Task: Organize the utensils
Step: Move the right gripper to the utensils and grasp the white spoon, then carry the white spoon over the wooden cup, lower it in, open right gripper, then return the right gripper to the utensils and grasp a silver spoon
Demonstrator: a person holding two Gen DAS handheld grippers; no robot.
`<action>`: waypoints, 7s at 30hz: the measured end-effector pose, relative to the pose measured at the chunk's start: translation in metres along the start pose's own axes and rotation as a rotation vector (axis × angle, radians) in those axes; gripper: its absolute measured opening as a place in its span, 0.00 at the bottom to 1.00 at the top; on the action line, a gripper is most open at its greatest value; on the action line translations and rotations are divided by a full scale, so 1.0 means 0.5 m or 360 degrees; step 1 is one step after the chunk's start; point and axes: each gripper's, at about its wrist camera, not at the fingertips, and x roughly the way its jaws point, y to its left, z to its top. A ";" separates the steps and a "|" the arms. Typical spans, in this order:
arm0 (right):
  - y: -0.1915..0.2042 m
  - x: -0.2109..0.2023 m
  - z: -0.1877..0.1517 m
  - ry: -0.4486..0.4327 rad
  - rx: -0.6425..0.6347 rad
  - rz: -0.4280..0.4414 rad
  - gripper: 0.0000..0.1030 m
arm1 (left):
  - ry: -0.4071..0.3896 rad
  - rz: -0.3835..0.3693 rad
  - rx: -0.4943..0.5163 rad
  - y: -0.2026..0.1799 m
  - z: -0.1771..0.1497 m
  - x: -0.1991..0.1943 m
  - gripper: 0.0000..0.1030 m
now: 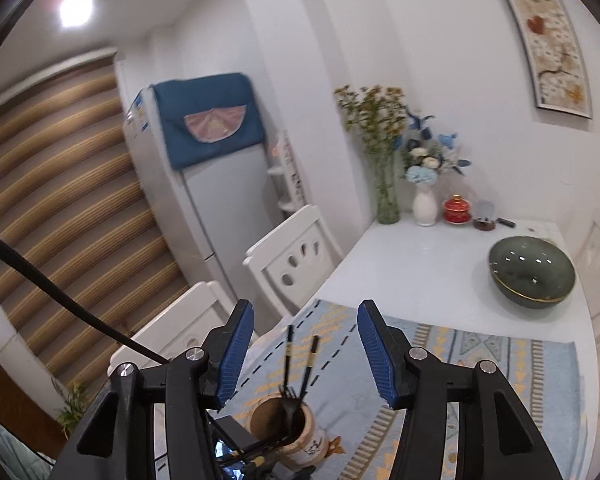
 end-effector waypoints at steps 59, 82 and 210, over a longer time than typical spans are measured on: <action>-0.351 0.031 -0.465 0.1192 0.0695 -0.0581 0.20 | 0.0000 0.0000 0.0001 -0.001 -0.001 -0.001 0.98; -0.388 0.017 -0.400 0.1042 0.0708 -0.0680 0.07 | 0.0000 0.0000 0.0001 -0.002 -0.001 -0.001 0.98; -0.469 -0.063 -0.546 0.1089 0.1136 -0.0918 0.28 | 0.0000 0.0005 -0.0003 0.006 -0.003 -0.004 0.99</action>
